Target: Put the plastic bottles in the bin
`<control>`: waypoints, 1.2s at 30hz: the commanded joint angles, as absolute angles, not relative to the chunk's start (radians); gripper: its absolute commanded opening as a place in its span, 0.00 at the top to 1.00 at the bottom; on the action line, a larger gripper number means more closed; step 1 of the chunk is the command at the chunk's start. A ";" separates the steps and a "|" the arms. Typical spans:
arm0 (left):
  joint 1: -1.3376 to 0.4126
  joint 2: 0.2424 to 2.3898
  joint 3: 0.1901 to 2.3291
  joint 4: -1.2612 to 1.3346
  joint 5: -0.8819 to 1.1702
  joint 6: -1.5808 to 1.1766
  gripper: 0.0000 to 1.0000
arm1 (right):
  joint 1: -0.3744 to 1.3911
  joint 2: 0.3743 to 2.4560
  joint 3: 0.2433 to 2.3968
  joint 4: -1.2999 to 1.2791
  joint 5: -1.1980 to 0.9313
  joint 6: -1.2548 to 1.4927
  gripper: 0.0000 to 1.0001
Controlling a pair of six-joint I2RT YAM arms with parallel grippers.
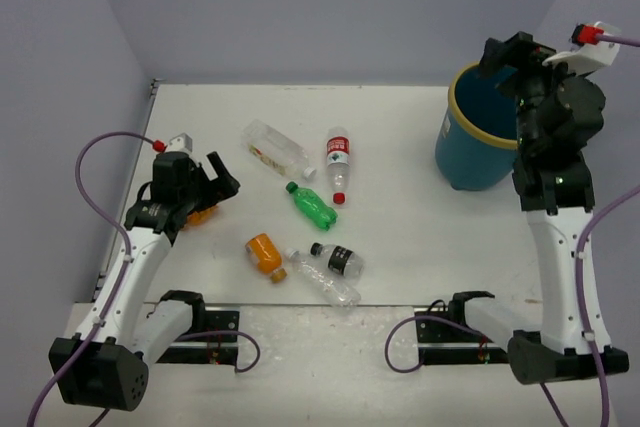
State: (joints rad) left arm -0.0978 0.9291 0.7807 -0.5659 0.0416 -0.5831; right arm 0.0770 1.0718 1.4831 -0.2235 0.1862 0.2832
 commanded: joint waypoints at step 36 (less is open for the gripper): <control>-0.091 0.922 0.735 -0.568 -0.072 -0.630 0.00 | 0.534 2.075 1.608 -0.434 0.088 0.614 0.29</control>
State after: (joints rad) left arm -0.0978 0.9580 0.7326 -0.5847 -0.0467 -0.6175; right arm 0.5290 2.0652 1.5655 -0.4291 0.0719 0.5831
